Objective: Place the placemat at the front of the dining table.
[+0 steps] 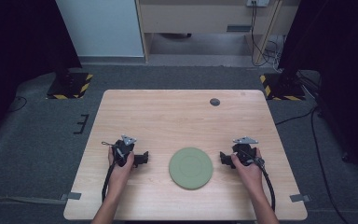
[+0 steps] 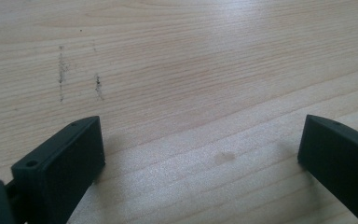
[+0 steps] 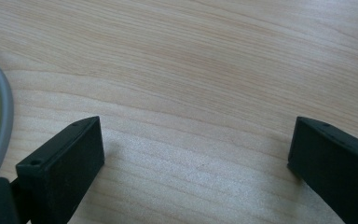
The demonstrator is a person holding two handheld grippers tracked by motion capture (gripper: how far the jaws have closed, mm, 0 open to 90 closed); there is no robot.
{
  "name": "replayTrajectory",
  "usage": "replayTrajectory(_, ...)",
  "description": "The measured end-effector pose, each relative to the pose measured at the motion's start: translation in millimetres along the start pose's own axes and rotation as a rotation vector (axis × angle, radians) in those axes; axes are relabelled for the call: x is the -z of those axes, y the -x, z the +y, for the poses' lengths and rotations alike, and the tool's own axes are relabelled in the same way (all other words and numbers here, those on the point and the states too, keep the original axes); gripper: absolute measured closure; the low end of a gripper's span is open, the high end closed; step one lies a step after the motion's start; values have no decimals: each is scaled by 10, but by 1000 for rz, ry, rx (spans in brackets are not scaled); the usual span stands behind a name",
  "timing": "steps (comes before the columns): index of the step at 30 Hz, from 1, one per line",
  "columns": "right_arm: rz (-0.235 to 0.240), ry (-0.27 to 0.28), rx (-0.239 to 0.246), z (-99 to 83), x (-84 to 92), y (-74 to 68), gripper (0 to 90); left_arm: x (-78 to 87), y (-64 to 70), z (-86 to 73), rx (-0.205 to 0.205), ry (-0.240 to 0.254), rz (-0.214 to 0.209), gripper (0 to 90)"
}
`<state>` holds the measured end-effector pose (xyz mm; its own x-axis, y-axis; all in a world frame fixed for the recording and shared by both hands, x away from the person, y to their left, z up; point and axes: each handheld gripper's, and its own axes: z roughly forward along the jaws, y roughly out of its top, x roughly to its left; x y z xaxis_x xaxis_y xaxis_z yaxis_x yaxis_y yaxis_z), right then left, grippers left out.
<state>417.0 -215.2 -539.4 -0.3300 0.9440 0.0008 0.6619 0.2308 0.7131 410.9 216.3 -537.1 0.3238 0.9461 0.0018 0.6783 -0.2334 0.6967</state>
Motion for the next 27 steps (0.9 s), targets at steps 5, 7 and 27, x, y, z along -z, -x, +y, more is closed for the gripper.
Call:
replayTrajectory(5,4,-1,4,-4,4,1,34,1,-3,-2,-3,0,-4,0)
replayTrajectory(7,9,-1,7,-7,7,2,34,2,-1,-3,-4,1,-3,0)
replayTrajectory(27,67,82,73,-21,364,-83,44,240,62,-99,-56,75,-97,27)
